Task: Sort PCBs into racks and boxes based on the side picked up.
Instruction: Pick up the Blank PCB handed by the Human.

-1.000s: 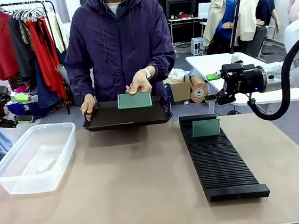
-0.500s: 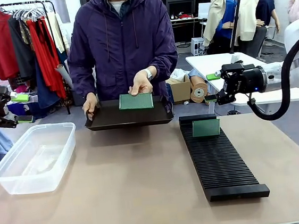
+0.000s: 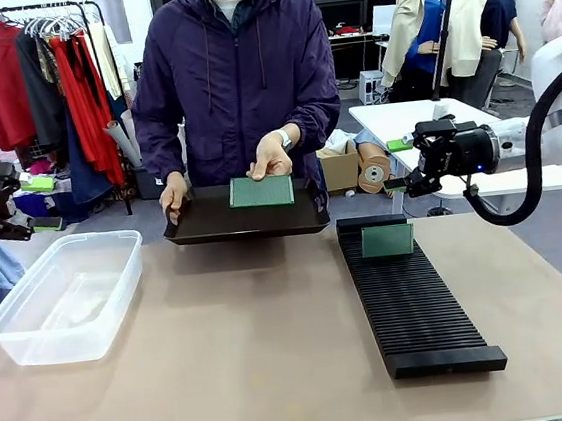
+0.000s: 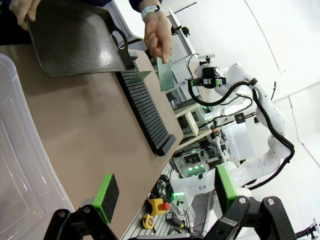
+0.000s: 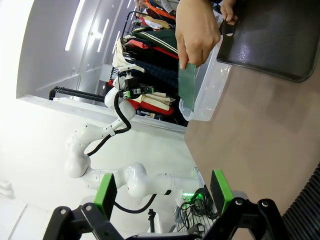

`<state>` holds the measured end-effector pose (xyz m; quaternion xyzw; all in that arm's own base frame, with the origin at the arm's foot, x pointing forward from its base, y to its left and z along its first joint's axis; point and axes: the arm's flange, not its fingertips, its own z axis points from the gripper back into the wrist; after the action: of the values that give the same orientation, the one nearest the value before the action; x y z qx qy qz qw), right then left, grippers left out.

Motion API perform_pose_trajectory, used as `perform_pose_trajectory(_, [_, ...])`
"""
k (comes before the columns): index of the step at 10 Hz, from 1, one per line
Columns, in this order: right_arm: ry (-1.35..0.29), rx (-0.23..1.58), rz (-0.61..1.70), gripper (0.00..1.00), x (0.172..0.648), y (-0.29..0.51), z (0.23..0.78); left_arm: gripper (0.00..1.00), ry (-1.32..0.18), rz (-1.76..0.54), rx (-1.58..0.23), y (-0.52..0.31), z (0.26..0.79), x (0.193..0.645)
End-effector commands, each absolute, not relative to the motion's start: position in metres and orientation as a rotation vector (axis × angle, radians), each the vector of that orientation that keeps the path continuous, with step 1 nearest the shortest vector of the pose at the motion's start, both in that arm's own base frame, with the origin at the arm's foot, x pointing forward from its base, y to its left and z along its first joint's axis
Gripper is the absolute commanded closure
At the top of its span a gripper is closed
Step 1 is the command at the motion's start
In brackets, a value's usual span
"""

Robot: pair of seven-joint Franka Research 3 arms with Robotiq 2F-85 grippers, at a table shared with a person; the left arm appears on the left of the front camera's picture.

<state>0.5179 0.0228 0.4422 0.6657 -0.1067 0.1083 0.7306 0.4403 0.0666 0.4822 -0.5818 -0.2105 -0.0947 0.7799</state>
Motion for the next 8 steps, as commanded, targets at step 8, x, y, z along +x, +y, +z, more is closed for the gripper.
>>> perform_pose_trajectory(8, [-0.156, 1.441, 0.246, 0.00, 0.596, 0.039, 0.400, 0.00, -0.451, -0.198, -1.259, 0.067, 0.484, 0.440])
